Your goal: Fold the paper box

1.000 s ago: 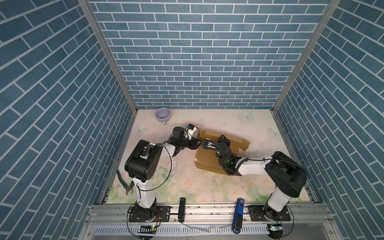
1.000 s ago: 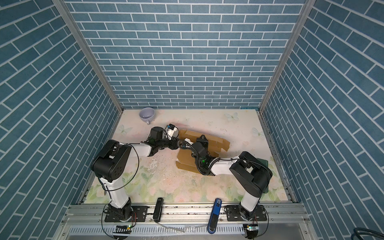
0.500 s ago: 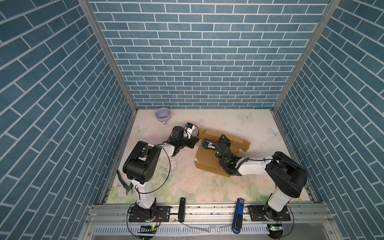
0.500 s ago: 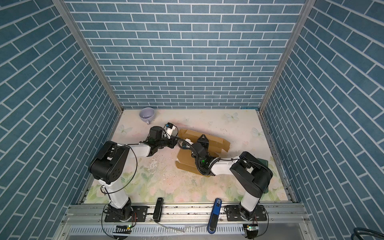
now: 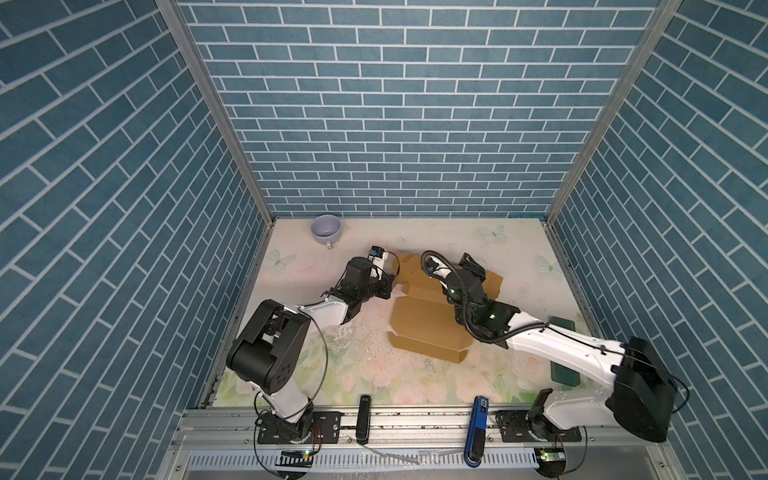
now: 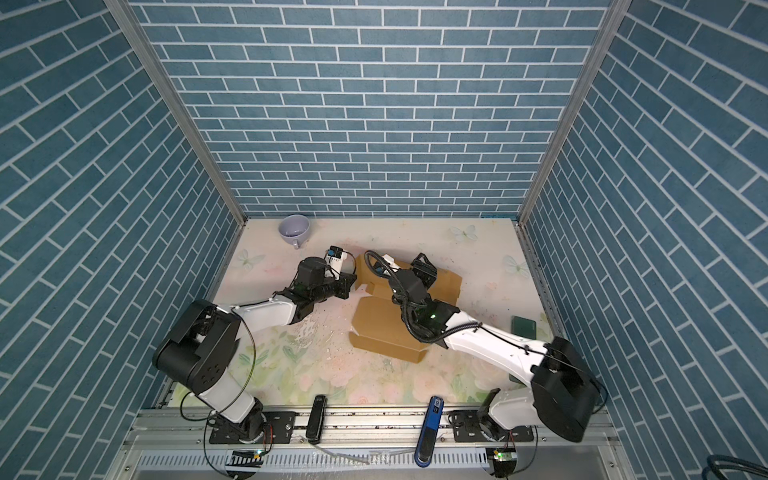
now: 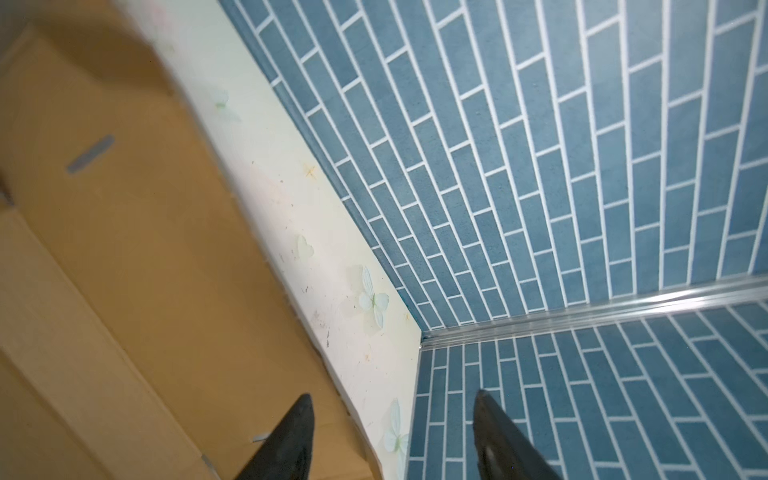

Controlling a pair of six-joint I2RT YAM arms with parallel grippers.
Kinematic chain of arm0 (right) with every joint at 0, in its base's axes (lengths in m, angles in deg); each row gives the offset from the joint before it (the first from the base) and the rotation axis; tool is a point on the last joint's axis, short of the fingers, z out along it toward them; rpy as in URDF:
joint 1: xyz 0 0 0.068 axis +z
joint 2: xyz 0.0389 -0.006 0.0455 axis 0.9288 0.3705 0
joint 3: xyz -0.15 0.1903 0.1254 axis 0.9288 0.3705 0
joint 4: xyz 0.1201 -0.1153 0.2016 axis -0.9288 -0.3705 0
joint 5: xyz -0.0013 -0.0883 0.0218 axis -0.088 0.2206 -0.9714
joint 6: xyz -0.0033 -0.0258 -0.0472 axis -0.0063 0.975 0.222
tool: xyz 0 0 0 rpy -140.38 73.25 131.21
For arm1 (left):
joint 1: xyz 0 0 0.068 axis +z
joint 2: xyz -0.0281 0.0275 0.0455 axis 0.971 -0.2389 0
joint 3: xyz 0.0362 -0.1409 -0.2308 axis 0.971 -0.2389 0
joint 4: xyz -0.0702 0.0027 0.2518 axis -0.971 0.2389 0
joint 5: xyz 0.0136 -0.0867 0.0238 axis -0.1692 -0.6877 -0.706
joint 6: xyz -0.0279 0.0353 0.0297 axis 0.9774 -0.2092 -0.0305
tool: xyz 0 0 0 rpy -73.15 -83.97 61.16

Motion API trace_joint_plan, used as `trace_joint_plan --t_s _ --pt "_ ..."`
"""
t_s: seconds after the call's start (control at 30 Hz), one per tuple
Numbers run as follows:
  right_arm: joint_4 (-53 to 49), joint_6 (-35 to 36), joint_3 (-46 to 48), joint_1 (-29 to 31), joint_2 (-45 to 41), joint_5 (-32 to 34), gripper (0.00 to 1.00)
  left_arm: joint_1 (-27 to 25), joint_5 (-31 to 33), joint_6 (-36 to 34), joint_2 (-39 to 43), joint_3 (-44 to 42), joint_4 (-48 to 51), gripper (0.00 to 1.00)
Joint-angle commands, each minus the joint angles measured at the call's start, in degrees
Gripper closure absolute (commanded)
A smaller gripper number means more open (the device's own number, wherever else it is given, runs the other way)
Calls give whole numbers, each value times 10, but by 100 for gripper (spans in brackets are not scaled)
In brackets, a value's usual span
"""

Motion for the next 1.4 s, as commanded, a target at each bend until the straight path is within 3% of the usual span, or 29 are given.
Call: trace_joint_plan --t_s 0.0,0.13,0.27,0.43,0.57,0.73,0.93,1.37 --pt "-160 -220 -54 8 -50 -22 39 -19 87 27 13 -30 -16 93" --pt "-263 -447 -120 7 -64 -61 39 -46 160 53 20 -69 -60 93" --pt "-290 -684 -155 7 -48 -114 40 -76 236 65 25 -103 -110 93" --pt "-203 -891 -116 7 -45 -143 39 -100 280 66 19 -125 -155 93" --pt "-94 -1031 -27 4 -62 -119 38 -108 283 70 12 -124 -157 93" --pt "-22 -1137 54 -10 -72 -110 37 -121 288 66 12 -121 -146 93" --pt "121 -1154 120 -37 -59 -124 37 -124 289 57 23 -131 -149 93" --pt "266 -1241 114 -128 51 -225 36 -144 309 26 36 -138 -158 93"
